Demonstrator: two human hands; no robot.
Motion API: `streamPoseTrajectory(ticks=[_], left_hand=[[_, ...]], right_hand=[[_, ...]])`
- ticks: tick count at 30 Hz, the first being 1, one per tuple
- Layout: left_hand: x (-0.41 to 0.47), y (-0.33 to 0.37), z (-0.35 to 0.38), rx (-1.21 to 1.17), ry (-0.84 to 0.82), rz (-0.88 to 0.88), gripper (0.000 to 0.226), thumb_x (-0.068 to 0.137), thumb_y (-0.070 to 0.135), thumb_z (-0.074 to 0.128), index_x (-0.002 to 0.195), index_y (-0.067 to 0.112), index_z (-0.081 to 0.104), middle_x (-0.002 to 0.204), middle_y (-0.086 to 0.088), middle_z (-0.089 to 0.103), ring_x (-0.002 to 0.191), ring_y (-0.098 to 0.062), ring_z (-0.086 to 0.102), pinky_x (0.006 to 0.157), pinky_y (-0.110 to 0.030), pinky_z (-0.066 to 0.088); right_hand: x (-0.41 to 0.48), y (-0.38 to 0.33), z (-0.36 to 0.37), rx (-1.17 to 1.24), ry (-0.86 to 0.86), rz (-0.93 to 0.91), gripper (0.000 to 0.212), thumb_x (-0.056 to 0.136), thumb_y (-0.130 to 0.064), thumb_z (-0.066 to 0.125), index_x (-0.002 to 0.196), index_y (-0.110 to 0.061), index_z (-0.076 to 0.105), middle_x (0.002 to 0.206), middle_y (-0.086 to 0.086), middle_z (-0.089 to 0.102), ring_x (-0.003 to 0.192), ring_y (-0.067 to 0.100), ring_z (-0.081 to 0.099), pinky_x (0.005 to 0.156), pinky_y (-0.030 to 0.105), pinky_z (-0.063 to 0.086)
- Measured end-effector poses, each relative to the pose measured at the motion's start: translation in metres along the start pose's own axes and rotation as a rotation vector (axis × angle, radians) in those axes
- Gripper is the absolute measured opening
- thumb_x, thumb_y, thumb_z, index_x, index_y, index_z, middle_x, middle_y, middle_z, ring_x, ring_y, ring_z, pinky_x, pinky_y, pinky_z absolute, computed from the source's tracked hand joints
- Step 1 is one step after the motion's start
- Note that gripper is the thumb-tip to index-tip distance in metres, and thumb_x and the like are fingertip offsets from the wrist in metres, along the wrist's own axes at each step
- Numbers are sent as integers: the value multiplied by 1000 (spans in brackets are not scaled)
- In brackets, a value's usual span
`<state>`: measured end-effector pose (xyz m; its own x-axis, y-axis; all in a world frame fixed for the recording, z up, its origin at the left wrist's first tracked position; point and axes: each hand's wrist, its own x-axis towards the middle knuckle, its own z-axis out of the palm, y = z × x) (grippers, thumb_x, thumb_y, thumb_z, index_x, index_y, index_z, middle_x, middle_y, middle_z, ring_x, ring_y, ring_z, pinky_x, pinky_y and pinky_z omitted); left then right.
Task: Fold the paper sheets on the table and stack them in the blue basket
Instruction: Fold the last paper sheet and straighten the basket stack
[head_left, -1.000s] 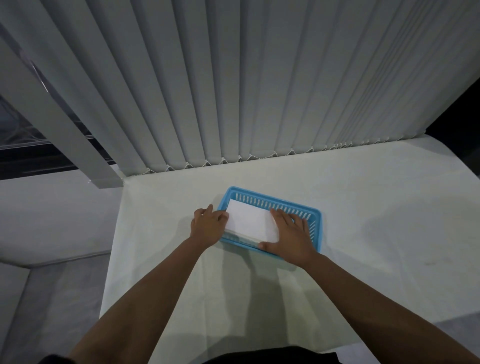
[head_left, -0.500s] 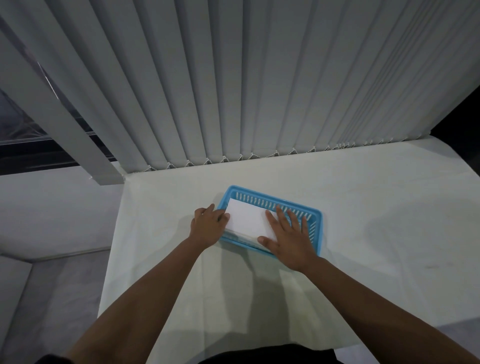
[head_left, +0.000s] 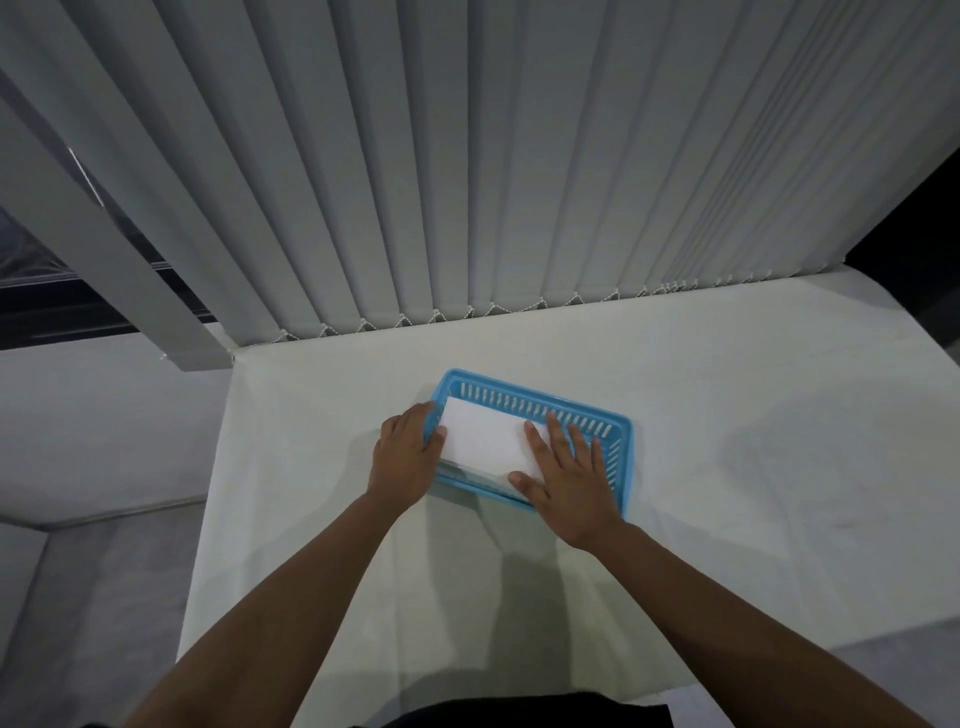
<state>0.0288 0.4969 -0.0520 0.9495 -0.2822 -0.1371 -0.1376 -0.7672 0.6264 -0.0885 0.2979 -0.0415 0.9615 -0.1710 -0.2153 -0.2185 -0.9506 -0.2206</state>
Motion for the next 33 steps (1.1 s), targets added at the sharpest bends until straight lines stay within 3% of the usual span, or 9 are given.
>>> streamPoseTrajectory(ticks=[5,8,13,17,25,33], left_hand=[[9,3,-12,-284,-24,-156,52,100,41,34,145,16,36,149,-10,41,137,-30,37,116,-45,29],[13,3,-12,-338,-111,-208,57,99,47,31,147,15,33,151,-9,39,138,-27,38,117,-44,28],[16,2,1,-560,-200,-269,68,83,64,25,127,19,52,126,-9,59,118,-25,55,109,-48,38],[22,-2,9,-600,-200,-292,72,73,68,25,117,21,58,118,-9,64,112,-26,59,107,-50,41],[28,44,16,-612,-198,-273,69,75,62,22,116,19,57,118,-9,63,112,-27,58,107,-50,40],[54,143,63,-591,-182,-179,46,100,38,24,129,11,47,122,-13,59,109,-29,57,93,-38,43]], right_hand=[[-16,10,1,282,228,285,85,82,-74,11,153,-28,5,163,4,-4,149,29,-1,120,47,-1],[-27,14,6,371,232,477,84,89,-68,32,154,-21,6,163,10,-1,148,33,5,120,48,4],[-31,12,7,679,211,635,91,89,-52,53,153,-15,1,162,11,3,146,34,16,116,47,18],[-25,7,1,833,251,688,89,91,-42,57,153,-15,1,158,14,17,141,31,32,110,43,30],[-18,38,-16,795,281,725,88,90,-45,55,153,-18,1,153,13,25,132,33,43,104,46,39],[2,140,-68,782,333,705,83,92,-44,54,153,-16,6,152,15,28,134,33,40,107,45,35]])
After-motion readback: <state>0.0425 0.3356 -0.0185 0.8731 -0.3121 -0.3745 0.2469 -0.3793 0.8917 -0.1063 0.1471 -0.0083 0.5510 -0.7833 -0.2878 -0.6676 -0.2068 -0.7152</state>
